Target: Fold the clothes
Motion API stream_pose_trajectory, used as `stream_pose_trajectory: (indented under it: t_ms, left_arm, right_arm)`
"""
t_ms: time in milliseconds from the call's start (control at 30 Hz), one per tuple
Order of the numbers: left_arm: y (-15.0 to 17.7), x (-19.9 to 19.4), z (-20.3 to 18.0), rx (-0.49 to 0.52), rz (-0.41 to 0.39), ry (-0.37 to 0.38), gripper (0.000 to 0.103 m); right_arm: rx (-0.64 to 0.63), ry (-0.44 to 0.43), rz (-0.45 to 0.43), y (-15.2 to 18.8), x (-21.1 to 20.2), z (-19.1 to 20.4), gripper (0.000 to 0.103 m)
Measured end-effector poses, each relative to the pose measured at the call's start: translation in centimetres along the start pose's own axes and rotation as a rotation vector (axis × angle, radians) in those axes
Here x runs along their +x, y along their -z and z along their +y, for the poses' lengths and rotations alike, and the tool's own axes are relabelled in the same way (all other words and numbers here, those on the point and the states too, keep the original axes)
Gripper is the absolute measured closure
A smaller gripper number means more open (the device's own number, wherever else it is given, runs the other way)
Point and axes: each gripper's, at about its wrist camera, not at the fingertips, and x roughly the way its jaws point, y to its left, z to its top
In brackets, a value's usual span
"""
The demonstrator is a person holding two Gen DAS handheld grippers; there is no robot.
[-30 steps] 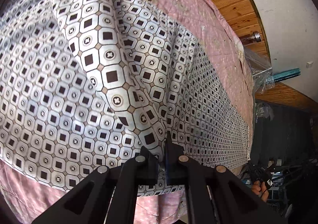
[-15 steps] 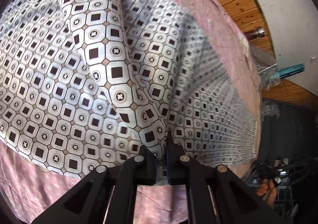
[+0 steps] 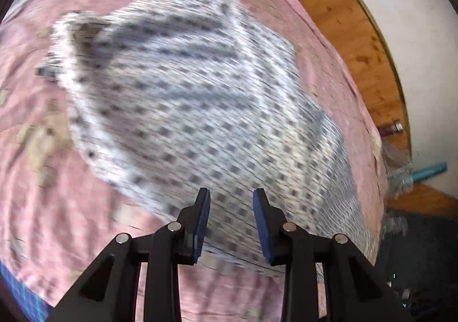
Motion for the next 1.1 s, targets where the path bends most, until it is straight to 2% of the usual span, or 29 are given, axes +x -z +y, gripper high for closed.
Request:
stream_pose_trajectory:
  t_ms: [67,100,167,233,333,400,433,500,600,700,733,767,833,900,967,1000,1067,1100]
  left_arm:
    - [-1.7,-2.8,4.0,-0.086,-0.093,-0.026,0.069]
    - [-2.5,-4.2,5.9,-0.129,-0.139,-0.040,0.067]
    - [-4.0,-5.7,9.2,-0.190,-0.188,-0.060,0.057]
    - [-5.2,-5.7,11.1,-0.207,-0.185,-0.074,0.057]
    - [-6.7,-4.6,12.1,-0.159,-0.155,-0.089,0.057]
    - [-7.3,-4.3,11.9,-0.125,-0.150,-0.070,0.057]
    - [-7.6,-3.9,11.3,-0.100,-0.142,-0.064,0.057]
    - [-8.0,-3.3,10.3,-0.050,-0.126,-0.052,0.057]
    - [-8.1,-2.6,9.7,0.027,-0.138,-0.053,0.057]
    - [-8.1,-2.7,9.8,0.031,-0.151,-0.043,0.057]
    - [-8.0,-2.8,9.9,0.027,-0.155,-0.041,0.066]
    - [-8.1,-2.9,9.9,0.022,-0.150,-0.037,0.101]
    - [-8.3,-4.6,10.1,-0.010,-0.149,-0.004,0.099]
    - [-8.5,-6.9,11.0,0.003,-0.082,-0.031,0.100]
    - [-8.7,-8.0,13.3,-0.009,0.010,-0.103,0.099]
    - [-8.8,-8.1,14.3,-0.017,0.025,-0.160,0.098]
    - [-9.2,-8.2,15.3,-0.014,0.025,-0.211,0.097]
    - [-9.5,-8.4,15.5,-0.009,0.022,-0.223,0.097]
  right_arm:
    - [-0.066,0.115,-0.059,-1.1,-1.4,3.1,0.085]
    - [-0.106,0.161,-0.092,-1.7,-2.2,4.9,0.082]
    - [-0.251,0.147,-0.182,-2.0,-4.1,11.7,0.070]
    - [-0.440,0.085,-0.195,-1.3,-4.2,19.8,0.069]
    - [-0.686,-0.100,-0.144,1.7,-3.2,31.9,0.069]
    - [-0.835,-0.209,-0.101,4.5,-2.4,39.3,0.067]
    - [-0.911,-0.265,-0.079,6.1,-2.0,42.9,0.064]
    - [-1.066,-0.356,-0.051,10.5,-1.8,48.5,0.062]
    - [-1.181,-0.335,-0.014,14.3,0.3,52.6,0.056]
    - [-1.296,-0.314,0.024,18.1,2.4,56.7,0.055]
    - [-1.334,-0.306,0.037,19.4,3.1,58.0,0.055]
    - [-1.372,-0.298,0.050,20.7,3.8,59.4,0.055]
    - [-1.440,-0.286,0.077,22.9,5.2,61.9,0.055]
    - [-1.439,-0.312,0.117,22.2,6.0,62.3,0.050]
    - [-1.436,-0.338,0.156,21.5,6.9,62.8,0.048]
    - [-1.429,-0.357,0.178,21.0,7.2,63.0,0.048]
    - [-1.353,-0.446,0.225,18.3,6.1,64.0,0.049]
    - [-1.287,-0.496,0.197,16.2,5.1,64.4,0.048]
